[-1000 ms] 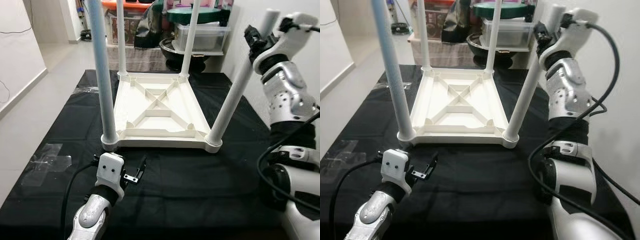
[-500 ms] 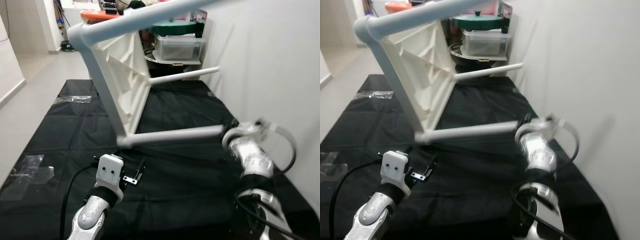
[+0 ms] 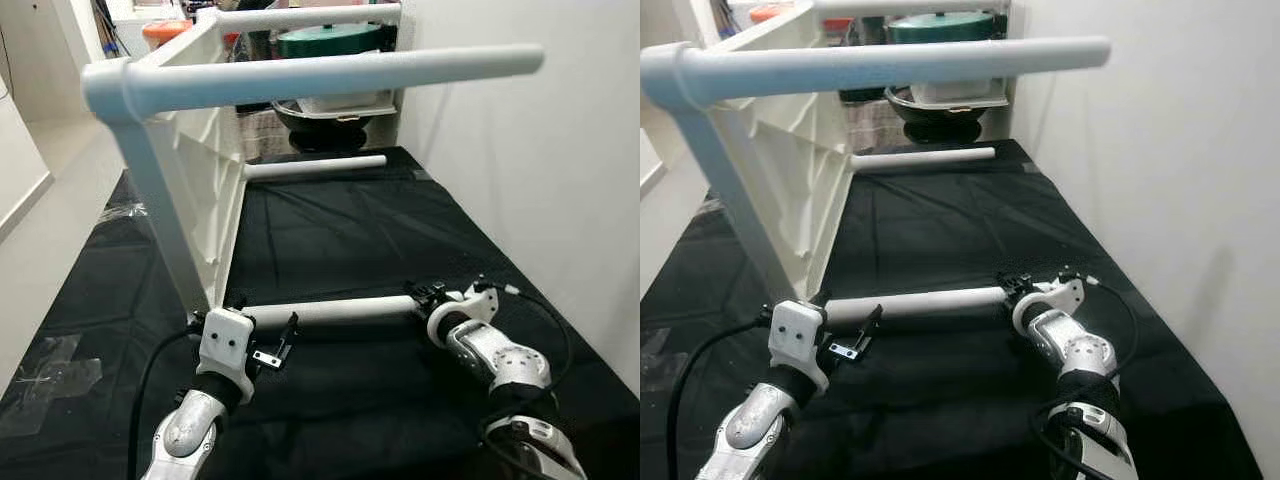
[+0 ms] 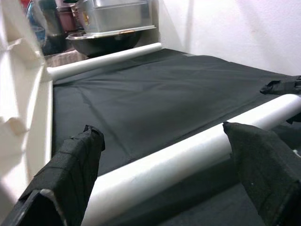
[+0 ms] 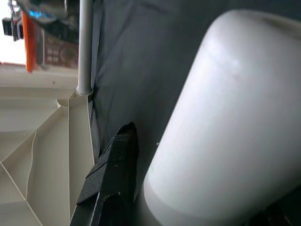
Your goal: Building children table
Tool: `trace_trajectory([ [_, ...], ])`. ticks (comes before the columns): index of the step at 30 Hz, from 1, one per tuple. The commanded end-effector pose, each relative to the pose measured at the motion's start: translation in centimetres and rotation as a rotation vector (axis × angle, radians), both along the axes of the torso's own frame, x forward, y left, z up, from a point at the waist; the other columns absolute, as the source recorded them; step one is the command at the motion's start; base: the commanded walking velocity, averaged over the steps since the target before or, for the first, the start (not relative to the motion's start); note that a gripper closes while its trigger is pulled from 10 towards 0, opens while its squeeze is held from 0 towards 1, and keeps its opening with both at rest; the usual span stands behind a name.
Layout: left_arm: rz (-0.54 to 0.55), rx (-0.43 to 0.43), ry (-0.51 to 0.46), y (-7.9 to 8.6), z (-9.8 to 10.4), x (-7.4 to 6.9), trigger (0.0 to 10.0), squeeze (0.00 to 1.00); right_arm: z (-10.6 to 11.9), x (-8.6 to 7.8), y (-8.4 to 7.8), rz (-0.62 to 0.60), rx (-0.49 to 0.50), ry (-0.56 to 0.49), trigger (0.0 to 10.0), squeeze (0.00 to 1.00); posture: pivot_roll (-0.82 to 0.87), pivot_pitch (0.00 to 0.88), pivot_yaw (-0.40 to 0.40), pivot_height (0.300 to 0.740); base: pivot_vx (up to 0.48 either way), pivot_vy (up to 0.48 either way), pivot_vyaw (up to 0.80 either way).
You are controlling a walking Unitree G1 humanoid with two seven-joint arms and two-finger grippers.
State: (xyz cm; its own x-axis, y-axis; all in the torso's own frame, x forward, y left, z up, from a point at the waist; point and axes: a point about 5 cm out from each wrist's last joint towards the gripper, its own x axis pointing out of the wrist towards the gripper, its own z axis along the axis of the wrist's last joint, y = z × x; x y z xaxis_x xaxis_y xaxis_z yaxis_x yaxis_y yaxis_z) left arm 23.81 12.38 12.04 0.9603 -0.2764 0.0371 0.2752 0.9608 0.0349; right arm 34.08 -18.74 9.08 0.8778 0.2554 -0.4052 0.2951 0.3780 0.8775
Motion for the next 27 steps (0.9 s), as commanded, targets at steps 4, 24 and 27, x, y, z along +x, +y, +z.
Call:
trace_trajectory([
  [4,-0.008,0.017,0.0,0.0,-0.2,0.1,10.0,0.0,-2.7,-1.6,1.1,0.123,-0.255,0.198,10.0,1.0,0.06,0.0,-0.064,0.74,0.0,0.0,0.0],
  [24,-0.011,0.014,0.001,0.0,-0.3,0.0,10.0,0.0,-1.5,-4.8,-5.8,-0.496,-0.198,0.395,10.0,1.0,0.04,0.0,-0.069,0.74,0.0,0.0,0.0],
  [27,-0.01,0.012,0.004,0.0,-0.3,-0.1,10.0,0.0,-1.0,-5.8,-6.2,-0.537,-0.174,0.395,10.0,1.0,0.03,0.0,-0.065,0.74,0.0,0.0,0.0],
])
